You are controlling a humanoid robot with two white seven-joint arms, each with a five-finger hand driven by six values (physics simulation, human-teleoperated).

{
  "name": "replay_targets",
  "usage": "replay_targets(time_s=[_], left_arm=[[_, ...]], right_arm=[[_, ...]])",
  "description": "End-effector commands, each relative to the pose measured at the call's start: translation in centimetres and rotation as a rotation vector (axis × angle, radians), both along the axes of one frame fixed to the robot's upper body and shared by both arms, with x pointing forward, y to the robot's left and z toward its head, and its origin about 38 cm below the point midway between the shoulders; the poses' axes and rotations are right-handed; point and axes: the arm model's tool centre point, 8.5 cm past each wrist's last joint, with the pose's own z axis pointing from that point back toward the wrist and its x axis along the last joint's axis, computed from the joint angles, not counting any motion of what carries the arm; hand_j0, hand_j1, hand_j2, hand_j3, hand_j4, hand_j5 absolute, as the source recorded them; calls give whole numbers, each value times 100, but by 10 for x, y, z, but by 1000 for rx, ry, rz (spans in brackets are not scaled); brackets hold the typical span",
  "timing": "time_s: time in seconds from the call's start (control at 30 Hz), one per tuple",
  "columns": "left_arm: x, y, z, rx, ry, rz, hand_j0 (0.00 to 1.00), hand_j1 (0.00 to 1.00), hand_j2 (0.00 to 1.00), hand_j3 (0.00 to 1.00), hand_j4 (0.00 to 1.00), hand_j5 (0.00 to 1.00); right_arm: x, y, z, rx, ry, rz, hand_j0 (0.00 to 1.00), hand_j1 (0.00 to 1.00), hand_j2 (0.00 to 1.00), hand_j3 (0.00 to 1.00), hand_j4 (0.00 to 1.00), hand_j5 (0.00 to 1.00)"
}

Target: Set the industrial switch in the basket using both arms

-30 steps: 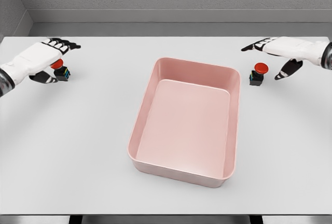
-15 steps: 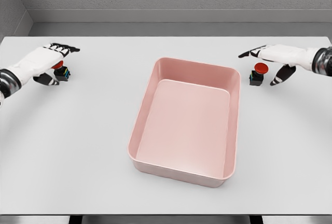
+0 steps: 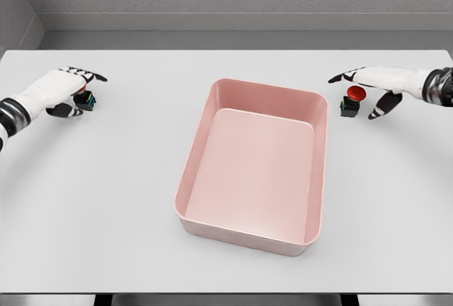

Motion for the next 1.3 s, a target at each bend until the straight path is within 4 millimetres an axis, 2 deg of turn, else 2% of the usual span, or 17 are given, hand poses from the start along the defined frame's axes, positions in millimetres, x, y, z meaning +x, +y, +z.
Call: replay_targets(time_s=[0.0,0.07,0.17,0.2,0.23,0.37,0.43,0.53,0.73,0.9,1.03,1.27], left_arm=[[-1,5,-1,1,5,13,74,74,74,74,74,74],[0,6,-1,2,6,17,71,71,71,71,71,71],[0,6,-1,1,6,11,62,62,62,62,62,62],[-1,4,-1,0,7,-2,56,56,56,56,56,56],[-2,3,-2,-4,9,-25,45,45,45,45,45,45],[-4,3,-2,-6,11,-48,43,43,43,43,43,43],[-6,0,-1,-11,11,-84,37,37,37,37,37,37],[-6,-7,4,-19,-2,-103,37,37,37,37,37,37],[-12,-14,41,6,-77,-174,36,36,36,36,36,36],[-18,-30,58,-9,-115,-234,34,34,34,34,34,34],[-23,-54,73,-28,-158,-304,34,34,34,34,34,34],[-35,-83,90,-45,-208,-399,34,34,34,34,34,34]], right_arm=[[2,3,-2,9,3,-2,94,94,94,94,94,94],[3,4,-6,10,11,-8,94,94,94,94,94,94],[4,5,-7,6,12,-8,92,92,92,92,92,92],[5,2,-8,5,15,-18,92,92,92,92,92,92],[5,1,-9,4,16,-21,92,92,92,92,92,92],[6,-3,-8,-4,14,-32,89,89,89,89,89,89],[6,-5,-9,-4,17,-40,89,89,89,89,89,89],[8,-6,-7,-4,13,-43,87,87,87,87,87,87],[8,-1,-4,-4,5,-22,83,83,83,83,83,83],[7,1,-4,-1,4,-5,79,79,79,79,79,79],[7,1,-4,0,5,-5,75,75,75,75,75,75],[7,0,-5,-1,8,-8,71,71,71,71,71,71]])
